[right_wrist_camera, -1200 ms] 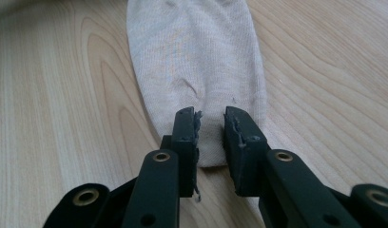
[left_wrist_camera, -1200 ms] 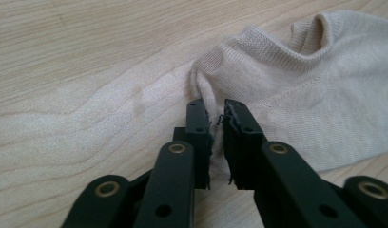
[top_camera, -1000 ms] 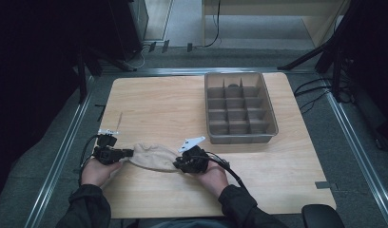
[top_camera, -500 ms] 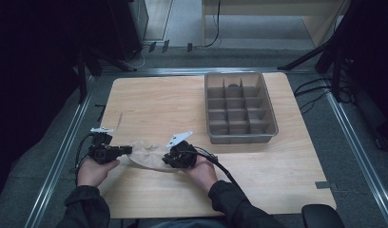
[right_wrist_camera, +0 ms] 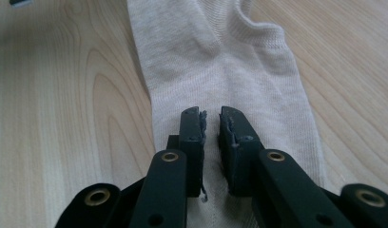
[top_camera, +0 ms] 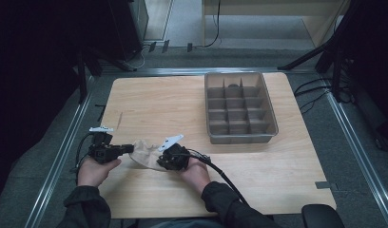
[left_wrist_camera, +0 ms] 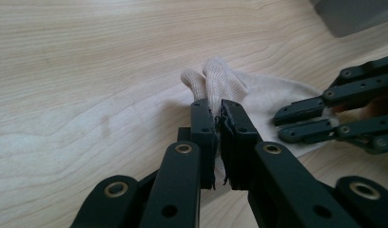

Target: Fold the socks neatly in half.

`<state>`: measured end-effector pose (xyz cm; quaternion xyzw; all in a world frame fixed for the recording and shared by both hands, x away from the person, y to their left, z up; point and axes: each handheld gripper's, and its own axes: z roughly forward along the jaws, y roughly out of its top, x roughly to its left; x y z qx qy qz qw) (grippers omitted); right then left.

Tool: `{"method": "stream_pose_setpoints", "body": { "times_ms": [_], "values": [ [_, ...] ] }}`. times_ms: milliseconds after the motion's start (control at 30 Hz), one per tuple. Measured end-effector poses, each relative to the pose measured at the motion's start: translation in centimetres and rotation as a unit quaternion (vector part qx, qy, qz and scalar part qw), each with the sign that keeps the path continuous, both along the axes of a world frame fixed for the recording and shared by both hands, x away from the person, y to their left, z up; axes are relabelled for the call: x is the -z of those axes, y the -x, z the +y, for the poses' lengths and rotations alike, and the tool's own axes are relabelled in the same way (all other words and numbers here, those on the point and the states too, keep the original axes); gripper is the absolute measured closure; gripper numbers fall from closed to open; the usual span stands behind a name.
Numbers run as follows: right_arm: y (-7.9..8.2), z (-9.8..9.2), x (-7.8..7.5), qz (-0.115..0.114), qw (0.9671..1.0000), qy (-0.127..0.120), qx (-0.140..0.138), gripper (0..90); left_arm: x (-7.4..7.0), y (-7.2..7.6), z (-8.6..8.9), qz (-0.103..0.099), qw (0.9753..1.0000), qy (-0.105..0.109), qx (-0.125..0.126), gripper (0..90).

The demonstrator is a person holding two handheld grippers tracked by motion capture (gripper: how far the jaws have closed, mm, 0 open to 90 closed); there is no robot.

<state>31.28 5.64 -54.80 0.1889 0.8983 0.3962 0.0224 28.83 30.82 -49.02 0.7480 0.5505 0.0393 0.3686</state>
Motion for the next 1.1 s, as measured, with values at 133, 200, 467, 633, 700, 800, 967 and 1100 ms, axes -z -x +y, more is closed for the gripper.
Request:
{"method": "stream_pose_setpoints", "body": {
  "times_ms": [133, 200, 467, 633, 700, 800, 967, 1100],
  "values": [
    [0.0, 0.2, 0.2, -0.005, 1.0, -0.007, -0.002, 78.6, -0.4, 0.0, -0.7, -0.008, 0.9999, 0.004, 0.007, 83.9],
    [-0.3, 0.3, 0.3, 0.0, 0.9999, -0.014, -0.001, 78.7, -0.6, 0.0, -1.0, -0.01, 0.9999, 0.007, 0.012, 83.9],
    [-0.7, 1.1, 0.3, 0.006, 0.9998, -0.017, -0.002, 78.8, -1.0, -0.1, -2.0, -0.016, 0.9994, 0.013, 0.028, 83.8],
    [-0.8, 1.8, 0.3, 0.007, 0.9999, -0.016, 0.0, 78.8, -1.0, -0.2, -2.4, -0.019, 0.9993, 0.011, 0.03, 83.7],
    [-0.9, 1.8, 0.2, 0.015, 0.9998, -0.014, 0.002, 78.9, -0.9, -0.2, -2.3, -0.019, 0.9994, 0.008, 0.027, 83.7],
    [-1.1, 1.7, 0.1, 0.03, 0.9994, -0.016, 0.003, 78.5, -0.9, -0.1, -1.9, -0.019, 0.9996, 0.006, 0.018, 83.6],
    [-1.2, 1.4, -0.6, 0.033, 0.9993, -0.008, -0.015, 77.2, -0.8, -0.1, -1.1, -0.016, 0.9998, -0.005, 0.006, 83.4],
    [-1.1, 0.6, -1.4, 0.036, 0.9992, -0.005, -0.017, 78.2, -0.9, 0.0, -0.6, -0.018, 0.9998, -0.005, -0.004, 83.3]
  ]
}}
